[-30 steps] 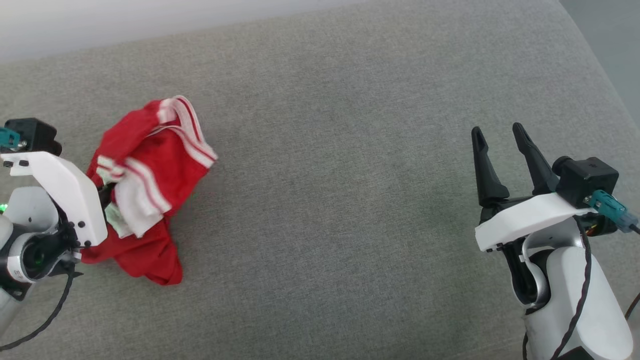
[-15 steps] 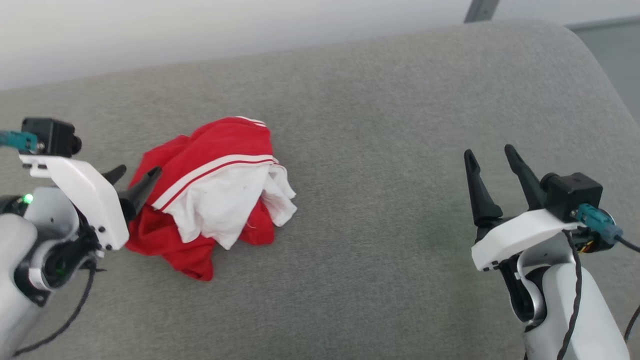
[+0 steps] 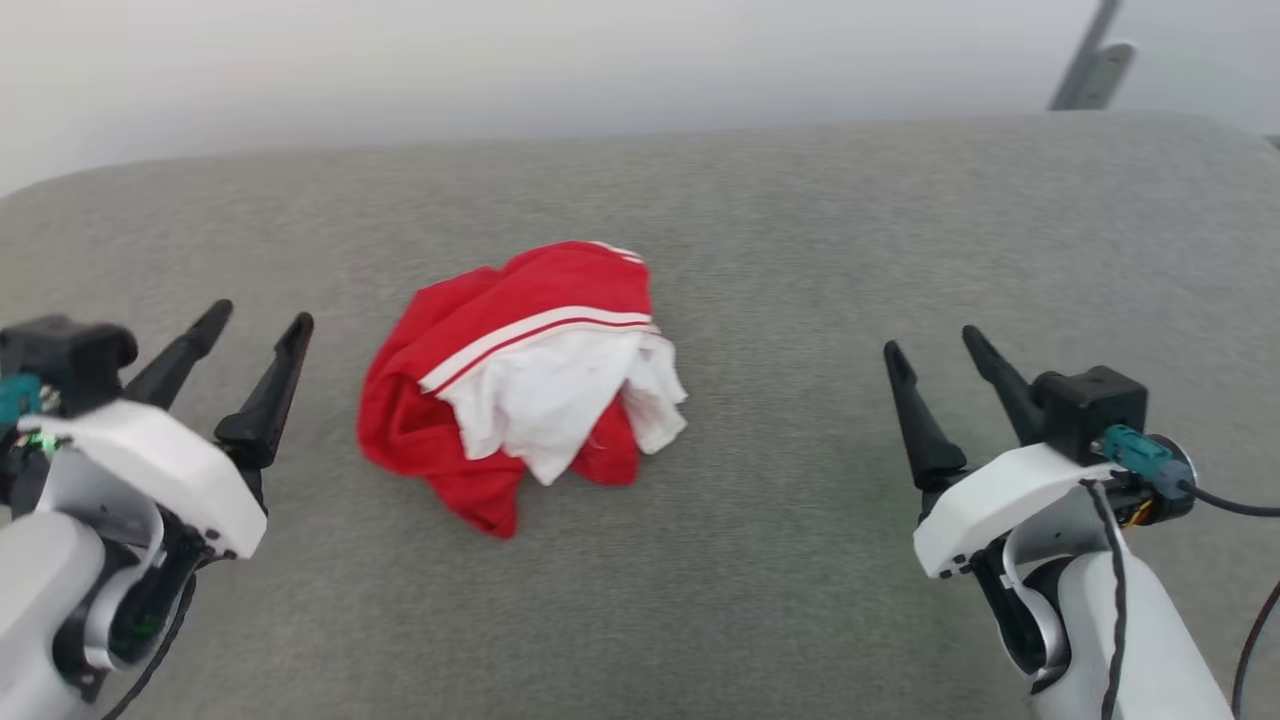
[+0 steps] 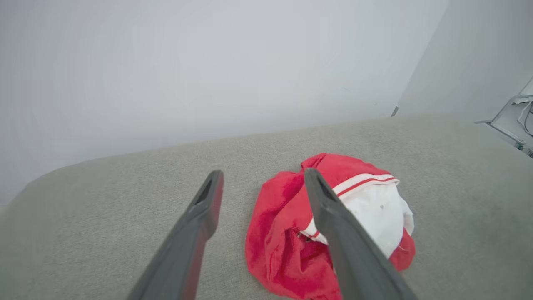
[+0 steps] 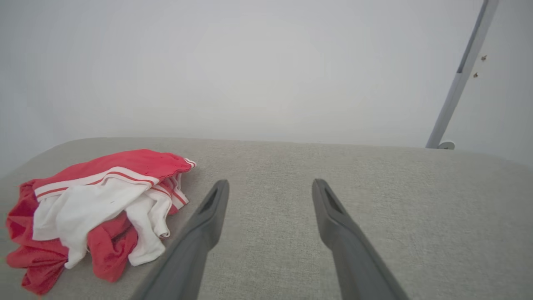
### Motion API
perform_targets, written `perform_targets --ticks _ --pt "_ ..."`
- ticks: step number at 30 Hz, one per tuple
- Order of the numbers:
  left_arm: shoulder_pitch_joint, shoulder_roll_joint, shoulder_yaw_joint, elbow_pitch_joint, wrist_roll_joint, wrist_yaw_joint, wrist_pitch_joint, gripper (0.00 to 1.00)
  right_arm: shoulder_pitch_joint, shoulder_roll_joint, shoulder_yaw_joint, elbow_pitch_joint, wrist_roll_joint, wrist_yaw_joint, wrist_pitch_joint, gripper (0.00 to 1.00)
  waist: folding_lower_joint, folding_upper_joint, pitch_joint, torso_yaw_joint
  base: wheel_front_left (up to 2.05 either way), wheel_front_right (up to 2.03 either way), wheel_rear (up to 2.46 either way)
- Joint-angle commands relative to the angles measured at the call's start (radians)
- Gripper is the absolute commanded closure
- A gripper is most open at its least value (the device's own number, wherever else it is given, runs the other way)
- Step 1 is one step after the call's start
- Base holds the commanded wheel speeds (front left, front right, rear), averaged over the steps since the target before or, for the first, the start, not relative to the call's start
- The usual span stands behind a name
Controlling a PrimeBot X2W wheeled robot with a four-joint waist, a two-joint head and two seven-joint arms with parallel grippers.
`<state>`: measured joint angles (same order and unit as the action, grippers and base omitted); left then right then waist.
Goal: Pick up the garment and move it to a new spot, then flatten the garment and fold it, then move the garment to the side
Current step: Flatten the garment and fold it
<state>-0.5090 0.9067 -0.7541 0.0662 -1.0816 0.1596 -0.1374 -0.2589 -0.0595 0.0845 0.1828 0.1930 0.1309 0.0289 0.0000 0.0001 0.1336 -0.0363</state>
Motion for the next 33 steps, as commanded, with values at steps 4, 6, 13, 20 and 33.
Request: perform_targets --ticks 4,6,13,20,33 --pt "0.056 -0.009 0.022 -0.027 0.063 0.041 -0.096 0.0 -0.012 -0.033 0.044 0.012 0.018 0.0 0.029 0.0 0.0 -0.0001 0.01 0.069 0.0 0.0 0.0" --pt "0.076 -0.016 0.043 -0.04 0.092 0.057 -0.117 0.0 -0.023 -0.047 0.064 0.023 0.031 0.0 0.042 0.0 0.0 -0.0001 0.015 0.096 0.0 0.0 0.0" --pt "0.164 -0.099 0.173 -0.078 0.204 0.076 -0.129 0.0 -0.049 -0.099 0.107 0.065 0.063 0.0 0.072 0.0 0.0 -0.0001 0.026 0.181 0.0 0.0 0.0" --pt "0.291 -0.255 0.371 -0.107 0.345 0.013 -0.129 0.0 -0.103 -0.164 0.178 0.114 0.104 0.0 0.134 0.0 0.0 -0.0001 0.045 0.268 0.0 0.0 0.0" --pt "0.419 -0.559 0.633 -0.07 0.549 -0.202 -0.129 0.0 -0.24 -0.236 0.265 0.3 0.134 0.0 0.324 0.0 0.0 -0.0001 0.078 0.402 0.0 0.0 0.0"
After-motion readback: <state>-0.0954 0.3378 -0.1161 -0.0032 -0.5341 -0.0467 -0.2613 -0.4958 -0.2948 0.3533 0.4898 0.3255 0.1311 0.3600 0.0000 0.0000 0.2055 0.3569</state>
